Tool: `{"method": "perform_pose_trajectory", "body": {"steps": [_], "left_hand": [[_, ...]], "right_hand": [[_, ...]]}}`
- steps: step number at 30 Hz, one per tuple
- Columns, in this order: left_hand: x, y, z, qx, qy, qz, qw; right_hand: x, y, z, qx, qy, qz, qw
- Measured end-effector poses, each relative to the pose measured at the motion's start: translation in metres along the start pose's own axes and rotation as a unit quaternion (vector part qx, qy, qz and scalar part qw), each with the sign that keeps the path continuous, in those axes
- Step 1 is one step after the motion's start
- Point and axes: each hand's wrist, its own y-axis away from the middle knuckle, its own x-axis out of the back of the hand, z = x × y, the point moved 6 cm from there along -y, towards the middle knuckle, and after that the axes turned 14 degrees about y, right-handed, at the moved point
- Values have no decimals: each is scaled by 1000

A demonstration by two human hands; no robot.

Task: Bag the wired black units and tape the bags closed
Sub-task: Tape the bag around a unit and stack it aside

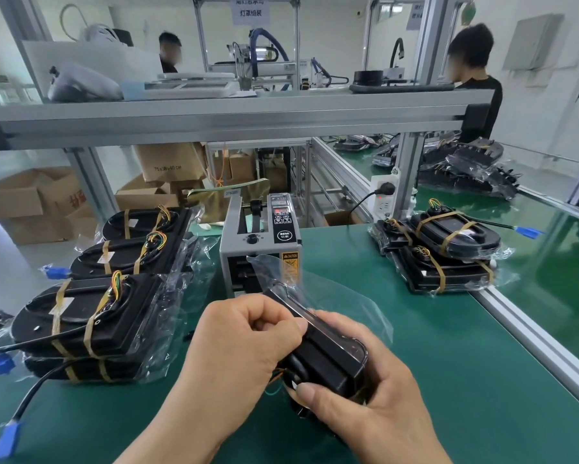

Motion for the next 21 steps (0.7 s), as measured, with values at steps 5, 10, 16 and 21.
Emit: {"method": "perform_pose_trajectory", "body": {"steps": [5, 10, 16, 21], "left_hand": [[0, 2, 0, -1, -8, -1, 1000], [5, 2, -5, -12, -12, 36, 999], [6, 0, -10, -15, -4, 52, 999], [6, 1, -9, -32, -46, 61, 997]], "right_hand": [[-2, -1, 2, 14, 5, 3, 1000], [-1, -2, 6, 12, 8, 17, 1000], [-3, -2, 9, 1, 5, 16, 1000], [-3, -1, 6, 6, 13, 17, 1000]]}}
